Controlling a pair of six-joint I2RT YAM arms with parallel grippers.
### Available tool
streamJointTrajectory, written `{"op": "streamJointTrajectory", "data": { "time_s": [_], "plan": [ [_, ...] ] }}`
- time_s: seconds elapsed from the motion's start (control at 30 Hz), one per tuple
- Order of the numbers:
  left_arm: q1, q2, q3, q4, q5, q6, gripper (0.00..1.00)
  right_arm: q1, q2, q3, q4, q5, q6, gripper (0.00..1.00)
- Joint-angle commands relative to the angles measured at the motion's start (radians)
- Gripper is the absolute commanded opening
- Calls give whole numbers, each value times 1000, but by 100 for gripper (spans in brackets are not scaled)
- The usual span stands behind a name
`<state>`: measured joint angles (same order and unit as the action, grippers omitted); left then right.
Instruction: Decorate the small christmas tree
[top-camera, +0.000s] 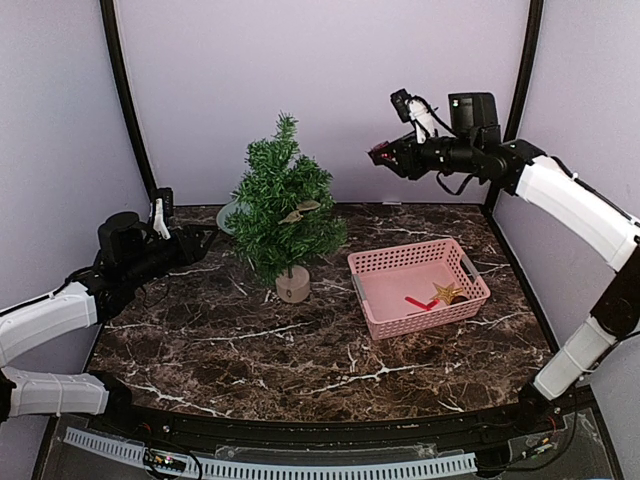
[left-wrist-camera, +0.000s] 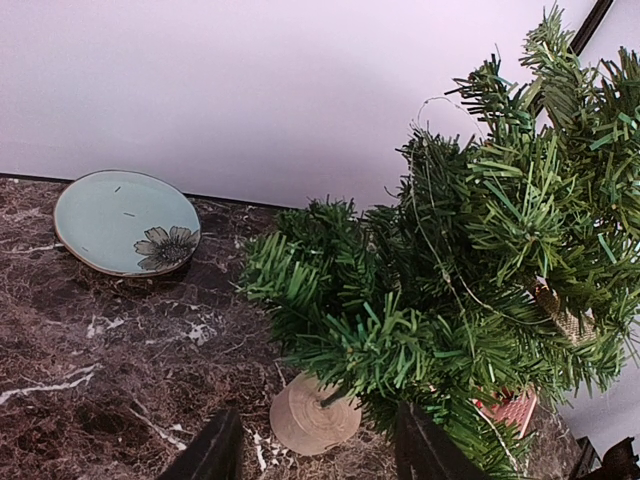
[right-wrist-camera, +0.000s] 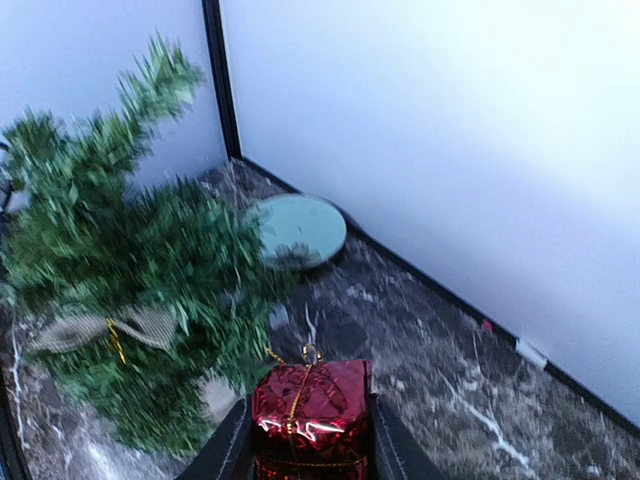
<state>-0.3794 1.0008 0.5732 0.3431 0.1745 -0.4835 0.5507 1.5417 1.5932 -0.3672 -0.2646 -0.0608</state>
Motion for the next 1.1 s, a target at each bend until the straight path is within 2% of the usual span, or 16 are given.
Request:
{"op": "streamJointTrajectory", "data": {
  "time_s": [0.0, 0.23, 0.6, 1.07],
  "plan": [
    [5, -22, -9, 20, 0, 5, 53, 1, 76, 80, 127, -149, 71, 35],
    [5, -9, -1, 24, 7, 1, 53, 36, 174, 171, 200, -232, 103, 36],
    [5, 5, 6, 27, 12, 0, 53, 95, 314, 335, 164, -279, 76, 36],
    [5, 13, 7, 33, 15, 2, 53, 117, 389, 344, 118, -328, 67, 36]
  ]
}}
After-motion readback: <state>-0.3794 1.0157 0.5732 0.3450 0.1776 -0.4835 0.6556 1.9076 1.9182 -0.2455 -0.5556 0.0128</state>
